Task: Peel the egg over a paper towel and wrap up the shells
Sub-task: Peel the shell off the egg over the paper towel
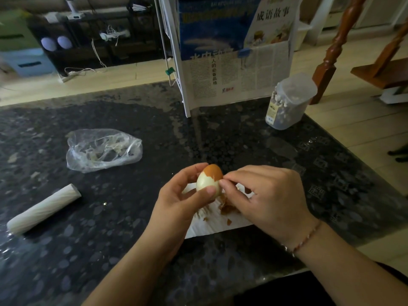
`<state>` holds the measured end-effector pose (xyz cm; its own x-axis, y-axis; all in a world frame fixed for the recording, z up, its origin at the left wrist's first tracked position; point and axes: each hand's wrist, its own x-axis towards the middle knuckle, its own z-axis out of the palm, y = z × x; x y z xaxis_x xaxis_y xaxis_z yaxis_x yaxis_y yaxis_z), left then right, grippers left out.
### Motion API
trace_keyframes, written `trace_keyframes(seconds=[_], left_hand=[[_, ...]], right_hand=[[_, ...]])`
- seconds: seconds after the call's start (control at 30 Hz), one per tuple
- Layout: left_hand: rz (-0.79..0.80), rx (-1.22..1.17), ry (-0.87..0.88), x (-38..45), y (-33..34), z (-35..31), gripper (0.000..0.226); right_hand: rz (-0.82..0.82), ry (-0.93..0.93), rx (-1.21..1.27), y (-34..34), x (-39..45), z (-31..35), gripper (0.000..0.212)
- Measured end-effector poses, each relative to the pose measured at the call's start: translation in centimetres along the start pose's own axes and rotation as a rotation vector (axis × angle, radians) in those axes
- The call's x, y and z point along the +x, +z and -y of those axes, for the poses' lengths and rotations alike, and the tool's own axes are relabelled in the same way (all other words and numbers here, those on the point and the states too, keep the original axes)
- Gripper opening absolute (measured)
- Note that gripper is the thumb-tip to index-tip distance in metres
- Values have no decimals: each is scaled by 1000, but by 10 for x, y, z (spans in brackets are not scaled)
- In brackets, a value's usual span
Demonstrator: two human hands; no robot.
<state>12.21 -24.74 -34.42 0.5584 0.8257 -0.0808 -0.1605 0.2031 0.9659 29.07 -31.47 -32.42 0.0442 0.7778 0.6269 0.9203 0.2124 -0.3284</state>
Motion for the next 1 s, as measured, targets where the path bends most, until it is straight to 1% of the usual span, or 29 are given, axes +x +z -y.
trace_keyframes(seconds=[0.17, 0.33, 0.5, 0.57, 0.67, 0.73, 0.87, 0.97, 1.0], left_hand=[[-28, 49, 5, 0, 1, -3, 45], [-66, 89, 30, -1, 6, -2, 49], [-49, 43, 13, -1, 5, -3, 52], [-41, 1, 0, -1, 4, -3, 52], [-20, -127, -18, -1, 3, -1, 45], [0, -210, -22, -2, 3, 0, 43], [16, -286, -42, 0, 1, 1, 47], [23, -286, -48, 0, 0, 1, 47], [27, -270, -48, 0, 0, 0, 47]], right_hand=[[3, -46, -47, 2, -1, -1, 15], [28, -101, -41, 7, -3, 5, 32], [51, -111, -44, 4, -3, 8, 34], [41, -63, -3, 4, -1, 9, 29], [-2, 76, 149, 5, 0, 7, 12], [-11, 123, 197, 5, 0, 4, 13], [19, 161, 225, 5, 0, 2, 16], [65, 190, 236, 5, 0, 2, 10], [86, 200, 231, 5, 0, 3, 12]])
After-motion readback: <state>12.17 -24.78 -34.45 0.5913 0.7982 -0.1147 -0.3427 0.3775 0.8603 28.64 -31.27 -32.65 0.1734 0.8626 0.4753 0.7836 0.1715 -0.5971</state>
